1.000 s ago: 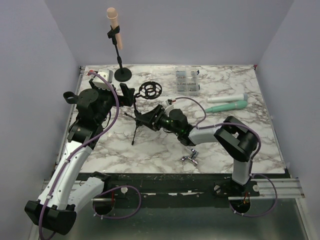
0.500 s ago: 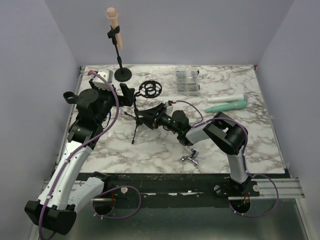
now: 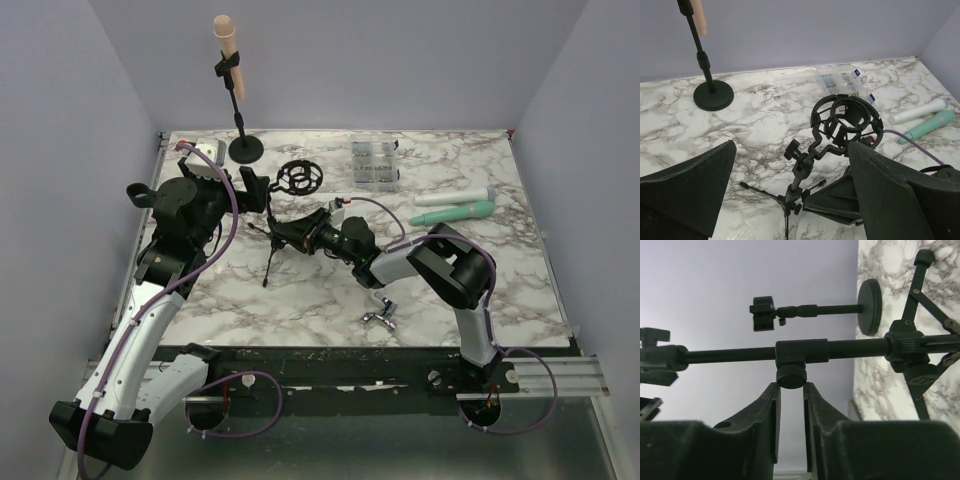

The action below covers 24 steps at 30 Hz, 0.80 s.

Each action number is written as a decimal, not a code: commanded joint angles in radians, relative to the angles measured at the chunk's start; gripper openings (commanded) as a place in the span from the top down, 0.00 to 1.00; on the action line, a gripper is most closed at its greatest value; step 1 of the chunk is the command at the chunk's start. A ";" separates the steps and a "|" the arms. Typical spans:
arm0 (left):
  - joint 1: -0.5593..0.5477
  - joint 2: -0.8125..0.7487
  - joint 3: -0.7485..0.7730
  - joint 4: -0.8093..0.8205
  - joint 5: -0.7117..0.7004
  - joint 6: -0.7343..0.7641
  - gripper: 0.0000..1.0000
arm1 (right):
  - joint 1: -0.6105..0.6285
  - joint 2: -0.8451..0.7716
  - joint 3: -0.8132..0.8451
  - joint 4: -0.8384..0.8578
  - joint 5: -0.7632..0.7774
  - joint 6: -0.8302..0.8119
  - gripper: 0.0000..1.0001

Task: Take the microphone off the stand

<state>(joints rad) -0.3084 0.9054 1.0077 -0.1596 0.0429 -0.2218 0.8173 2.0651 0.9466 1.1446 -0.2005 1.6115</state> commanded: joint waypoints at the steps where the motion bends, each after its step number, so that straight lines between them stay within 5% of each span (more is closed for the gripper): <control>1: -0.005 0.000 0.030 0.001 0.023 -0.007 0.02 | -0.009 -0.050 0.048 -0.189 0.050 -0.176 0.75; 7: -0.004 0.001 0.031 -0.001 0.023 -0.007 0.02 | -0.004 -0.127 0.061 -0.350 0.105 -0.400 0.75; 16: -0.005 0.010 0.027 0.000 0.009 0.004 0.02 | -0.003 -0.260 0.012 -0.390 0.054 -0.527 0.35; 24: -0.005 0.058 0.037 -0.015 0.028 -0.019 0.01 | -0.003 -0.451 -0.083 -0.476 0.102 -0.605 0.31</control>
<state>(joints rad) -0.3092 0.9401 1.0080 -0.1627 0.0433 -0.2234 0.8162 1.6909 0.9165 0.7212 -0.1448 1.0737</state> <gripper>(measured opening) 0.980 0.685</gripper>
